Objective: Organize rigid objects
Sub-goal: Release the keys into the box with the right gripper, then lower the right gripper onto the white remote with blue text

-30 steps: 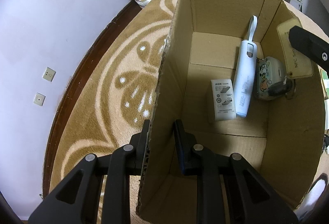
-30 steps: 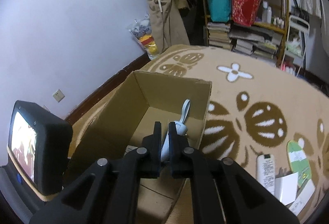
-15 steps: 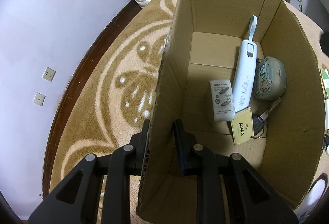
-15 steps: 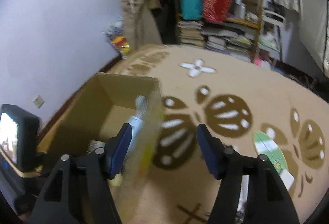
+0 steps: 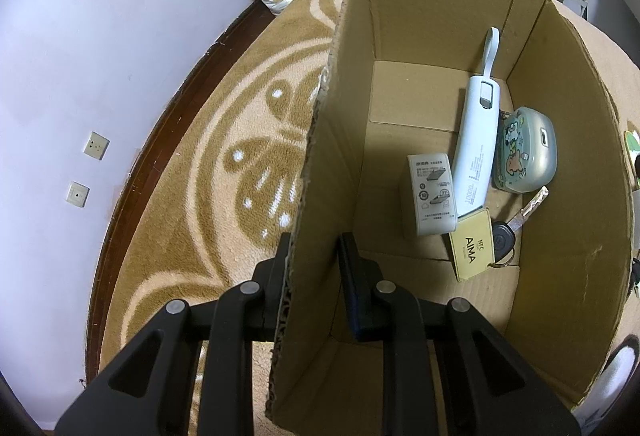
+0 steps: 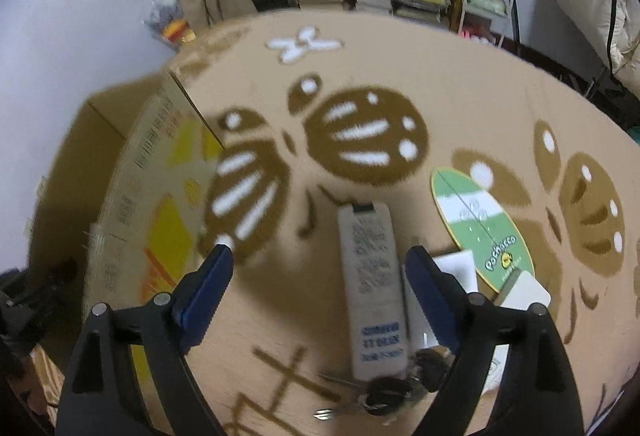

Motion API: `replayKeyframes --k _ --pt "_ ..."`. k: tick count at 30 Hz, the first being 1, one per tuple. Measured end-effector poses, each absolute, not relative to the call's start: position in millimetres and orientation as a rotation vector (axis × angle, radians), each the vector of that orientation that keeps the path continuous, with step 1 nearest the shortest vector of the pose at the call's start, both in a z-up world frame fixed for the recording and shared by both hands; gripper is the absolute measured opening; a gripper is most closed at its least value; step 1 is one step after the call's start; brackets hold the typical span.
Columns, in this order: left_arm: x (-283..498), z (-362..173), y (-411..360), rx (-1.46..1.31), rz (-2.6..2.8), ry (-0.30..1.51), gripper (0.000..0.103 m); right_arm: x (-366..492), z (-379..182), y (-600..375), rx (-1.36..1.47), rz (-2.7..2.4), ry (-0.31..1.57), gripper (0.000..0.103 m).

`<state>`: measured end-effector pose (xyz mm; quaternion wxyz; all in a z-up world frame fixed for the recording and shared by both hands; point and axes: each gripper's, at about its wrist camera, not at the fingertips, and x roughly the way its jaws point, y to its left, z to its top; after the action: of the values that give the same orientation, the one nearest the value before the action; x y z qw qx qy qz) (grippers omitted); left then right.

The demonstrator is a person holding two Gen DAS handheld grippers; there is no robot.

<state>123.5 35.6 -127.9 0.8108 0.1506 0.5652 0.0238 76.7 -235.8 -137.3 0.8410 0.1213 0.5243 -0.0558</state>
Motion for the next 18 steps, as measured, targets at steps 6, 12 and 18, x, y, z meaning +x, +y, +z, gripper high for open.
replayKeyframes --k 6,12,18 --pt "123 -128 35 0.323 0.051 1.208 0.021 76 -157 -244 0.279 -0.116 1.184 0.093" --pt "124 -128 35 0.323 0.050 1.209 0.021 76 -164 -244 0.245 -0.151 1.201 0.093" --pt "124 -128 35 0.323 0.051 1.210 0.021 77 -166 -243 0.241 -0.170 1.185 0.092"
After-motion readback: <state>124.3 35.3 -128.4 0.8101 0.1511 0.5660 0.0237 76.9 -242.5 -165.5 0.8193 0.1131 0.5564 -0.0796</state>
